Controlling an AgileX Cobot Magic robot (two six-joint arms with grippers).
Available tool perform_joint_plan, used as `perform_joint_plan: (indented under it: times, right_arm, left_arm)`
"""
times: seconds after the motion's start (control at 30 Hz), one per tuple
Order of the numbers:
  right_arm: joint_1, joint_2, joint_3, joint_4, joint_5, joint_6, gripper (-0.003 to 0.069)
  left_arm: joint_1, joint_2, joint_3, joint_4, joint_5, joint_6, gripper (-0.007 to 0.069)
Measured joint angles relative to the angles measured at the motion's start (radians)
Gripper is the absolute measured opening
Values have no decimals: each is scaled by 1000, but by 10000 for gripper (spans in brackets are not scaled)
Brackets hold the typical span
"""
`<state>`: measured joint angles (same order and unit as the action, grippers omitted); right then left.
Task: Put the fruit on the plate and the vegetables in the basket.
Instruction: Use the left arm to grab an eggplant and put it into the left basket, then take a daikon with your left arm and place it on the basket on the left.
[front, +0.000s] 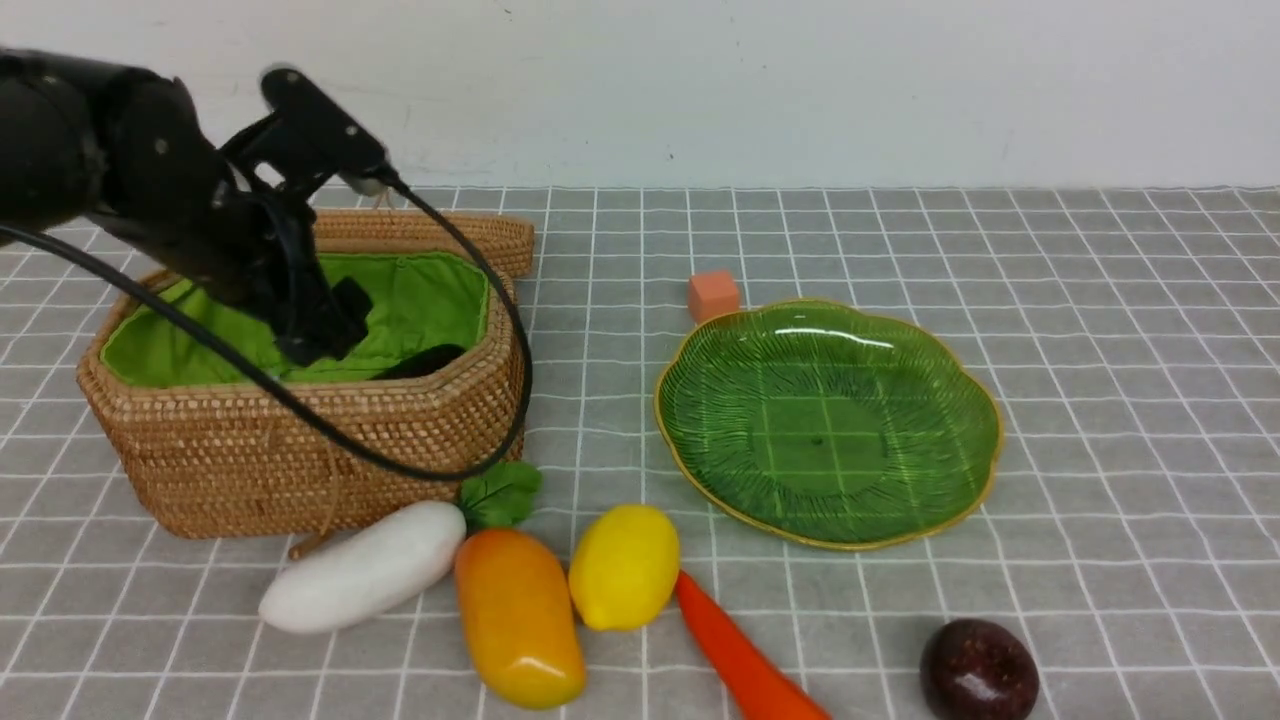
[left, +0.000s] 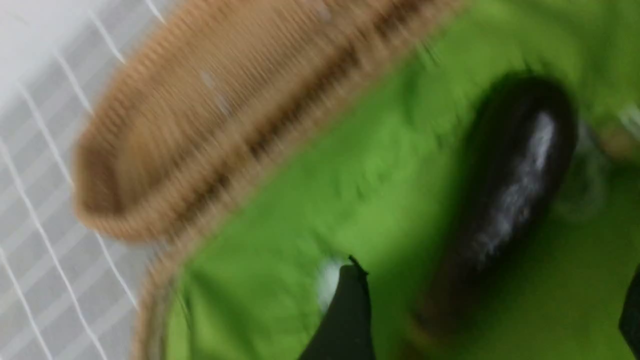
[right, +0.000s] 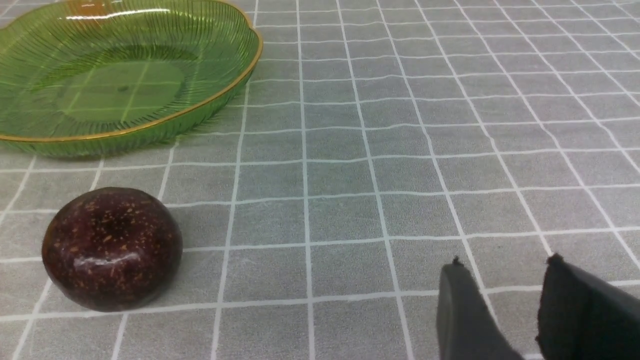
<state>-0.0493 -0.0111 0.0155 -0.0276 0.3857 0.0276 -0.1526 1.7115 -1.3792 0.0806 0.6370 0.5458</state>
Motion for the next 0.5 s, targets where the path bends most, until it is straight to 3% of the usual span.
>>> perform_joint_plan:
  times: [0.1, 0.23, 0.3, 0.5]
  right_arm:
    - [0, 0, 0, 0, 0, 0, 241]
    - [0, 0, 0, 0, 0, 0, 241]
    - [0, 0, 0, 0, 0, 0, 241]
    - [0, 0, 0, 0, 0, 0, 241]
  left_arm:
    - [-3, -86, 5, -51, 226, 72, 636]
    - [-3, -138, 59, -166, 406, 106, 601]
    - [-3, -141, 94, -198, 404, 108, 594]
    - [-74, -118, 277, -252, 121, 110, 591]
